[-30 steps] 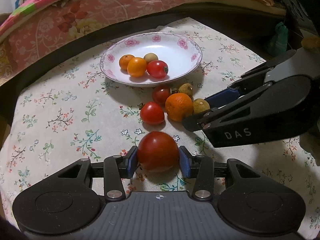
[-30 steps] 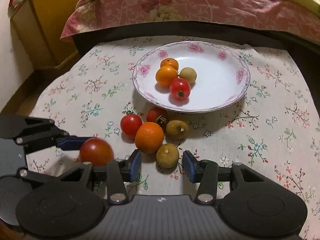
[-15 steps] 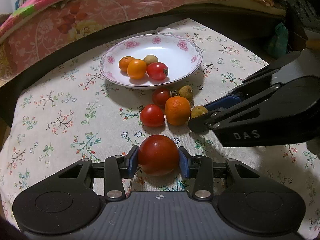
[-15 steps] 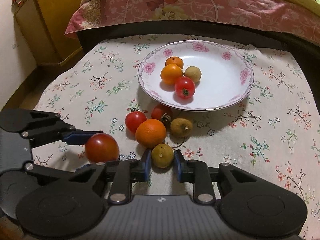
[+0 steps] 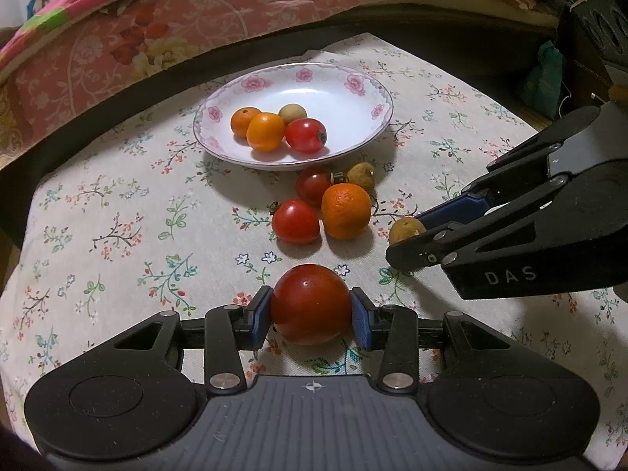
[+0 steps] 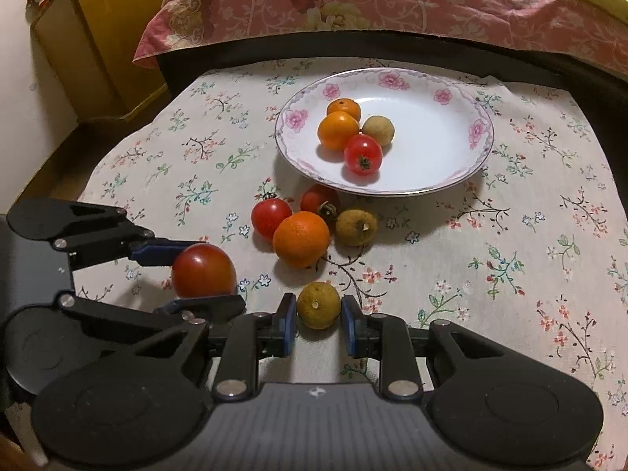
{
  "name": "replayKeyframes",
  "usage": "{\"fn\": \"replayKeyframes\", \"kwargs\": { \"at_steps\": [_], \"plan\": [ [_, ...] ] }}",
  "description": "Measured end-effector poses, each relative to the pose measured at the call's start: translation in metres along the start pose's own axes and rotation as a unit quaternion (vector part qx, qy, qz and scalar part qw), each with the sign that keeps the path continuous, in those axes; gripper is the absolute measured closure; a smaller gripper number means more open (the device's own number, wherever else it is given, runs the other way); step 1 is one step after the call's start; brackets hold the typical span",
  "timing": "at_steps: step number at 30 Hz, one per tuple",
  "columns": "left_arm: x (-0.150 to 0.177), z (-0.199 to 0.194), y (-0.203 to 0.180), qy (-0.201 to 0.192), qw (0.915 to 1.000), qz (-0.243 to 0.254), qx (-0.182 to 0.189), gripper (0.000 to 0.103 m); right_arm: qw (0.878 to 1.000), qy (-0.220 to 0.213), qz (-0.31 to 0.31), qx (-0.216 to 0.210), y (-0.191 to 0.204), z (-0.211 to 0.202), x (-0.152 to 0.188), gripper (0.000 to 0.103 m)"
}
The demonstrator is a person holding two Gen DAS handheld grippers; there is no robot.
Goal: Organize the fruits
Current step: 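Carry the tomato and tan fruit toward the white plate with both grippers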
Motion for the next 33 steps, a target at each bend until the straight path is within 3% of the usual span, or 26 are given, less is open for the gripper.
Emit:
{"fn": "replayKeyframes", "kwargs": {
  "at_steps": [2,6,16,20,24,26,33],
  "plan": [
    [0.0000,0.0000,0.0000,0.000,1.0000,0.002,0.001,0.051,1.000,0.000,0.000,-0.003,-0.0003,0.0003,0.0007,0.078],
    [0.0006,0.0003,-0.0011,0.001,1.0000,0.009,-0.001,0.038,1.000,0.000,0.002,-0.005,-0.0019,0.0007,0.0001,0.078],
    [0.0006,0.0005,-0.0001,-0.002,0.9998,0.018,-0.007,0.033,1.000,-0.001,-0.002,-0.006,-0.0013,0.0006,0.0001,0.076],
    [0.0013,-0.0003,-0.0014,-0.003,0.9997,0.023,-0.004,0.034,1.000,-0.001,-0.009,-0.004,0.0006,0.0005,0.0001,0.076],
    [0.0006,-0.0010,-0.0016,-0.001,0.9999,0.014,0.007,0.050,1.000,0.000,-0.008,-0.003,0.0004,0.0006,-0.0001,0.076],
    [0.0002,-0.0015,-0.0019,-0.001,0.9999,0.015,0.005,0.053,1.000,0.001,-0.009,0.003,0.0005,0.0009,-0.0005,0.077],
    [-0.0004,-0.0015,-0.0012,0.000,0.9999,0.012,0.007,0.053,1.000,0.005,-0.003,0.009,-0.0012,0.0003,-0.0014,0.077]
  ]
}}
Point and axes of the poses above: each gripper's, at about its wrist camera, not at the fingertips, and z roughly the way its jaws point, y to its left, x to its underside, the point moved 5 cm from there along z, roughly the way its jaws point, and after that the axes turned 10 degrees about -y, right-handed, at the moved point
